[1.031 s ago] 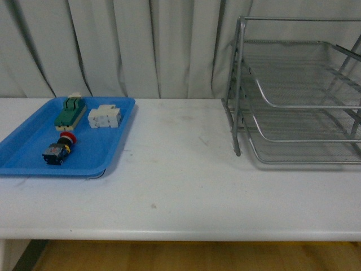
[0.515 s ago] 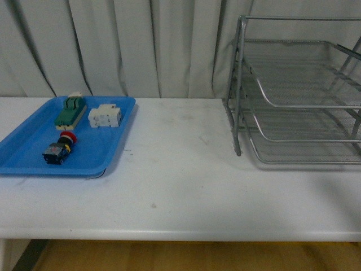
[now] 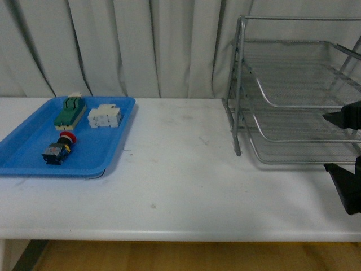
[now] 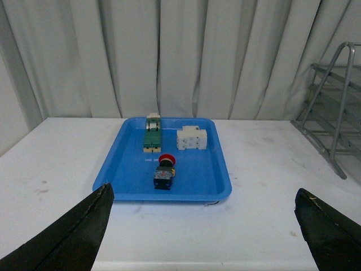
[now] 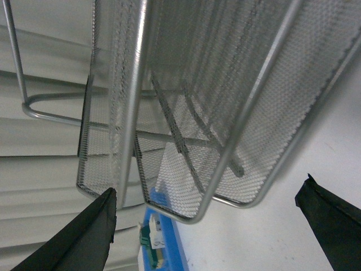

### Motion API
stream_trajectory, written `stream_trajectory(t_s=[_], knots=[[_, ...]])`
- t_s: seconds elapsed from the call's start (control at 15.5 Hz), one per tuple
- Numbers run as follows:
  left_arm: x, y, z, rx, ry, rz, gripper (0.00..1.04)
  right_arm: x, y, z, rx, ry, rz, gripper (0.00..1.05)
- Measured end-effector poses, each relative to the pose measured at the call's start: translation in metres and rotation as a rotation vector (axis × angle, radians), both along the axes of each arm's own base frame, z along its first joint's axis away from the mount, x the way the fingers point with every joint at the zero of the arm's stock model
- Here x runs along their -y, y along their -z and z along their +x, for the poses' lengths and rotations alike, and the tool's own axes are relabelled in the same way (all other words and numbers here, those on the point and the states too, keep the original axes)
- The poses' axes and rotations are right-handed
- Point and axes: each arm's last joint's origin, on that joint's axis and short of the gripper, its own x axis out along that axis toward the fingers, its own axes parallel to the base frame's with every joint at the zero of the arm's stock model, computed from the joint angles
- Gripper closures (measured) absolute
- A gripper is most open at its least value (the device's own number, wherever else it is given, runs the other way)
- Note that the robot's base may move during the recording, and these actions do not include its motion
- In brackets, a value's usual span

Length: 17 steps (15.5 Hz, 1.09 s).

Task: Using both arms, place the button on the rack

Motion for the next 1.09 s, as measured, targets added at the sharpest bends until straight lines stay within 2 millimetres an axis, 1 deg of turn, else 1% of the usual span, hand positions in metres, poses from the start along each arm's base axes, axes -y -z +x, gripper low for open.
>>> stream_trajectory(t_s=[0.06,0.13,0.32,0.45,0.52,0.64,0.71,0.84,0.9,0.97,1.03,1.09], knots=[[0.0,0.0,0.0,0.0,0.0,0.0,0.07,0.0,-0.001,0.003,0.001,0.0,0.0,0.06],[0.0,0.0,0.0,0.0,0.0,0.0,0.07,-0.001,-0.001,0.013,-0.004,0.003,0.007,0.06],[0.0,0.0,0.0,0.0,0.0,0.0,0.07,-0.005,0.016,0.032,-0.08,0.024,0.01,0.06],[0.0,0.0,0.0,0.0,0.0,0.0,0.07,-0.006,0.017,0.048,-0.08,0.036,0.008,0.06],[0.0,0.0,0.0,0.0,0.0,0.0,0.07,-0.007,0.02,0.054,-0.095,0.037,0.006,0.13],[0.0,0.0,0.0,0.0,0.0,0.0,0.07,-0.007,0.026,0.067,-0.113,0.047,0.001,0.35],[0.0,0.0,0.0,0.0,0.0,0.0,0.07,-0.008,0.03,0.074,-0.112,0.051,-0.001,0.47],[0.0,0.0,0.0,0.0,0.0,0.0,0.07,-0.008,0.028,0.08,-0.083,0.051,0.002,0.71],[0.0,0.0,0.0,0.0,0.0,0.0,0.07,-0.008,0.028,0.077,-0.063,0.05,0.005,0.82],[0.0,0.0,0.0,0.0,0.0,0.0,0.07,-0.008,0.029,0.068,-0.05,0.048,0.017,0.92],[0.0,0.0,0.0,0.0,0.0,0.0,0.07,-0.007,0.03,0.052,-0.046,0.052,0.079,1.01],[0.0,0.0,0.0,0.0,0.0,0.0,0.07,-0.006,0.032,0.032,-0.041,0.051,0.117,1.02]])
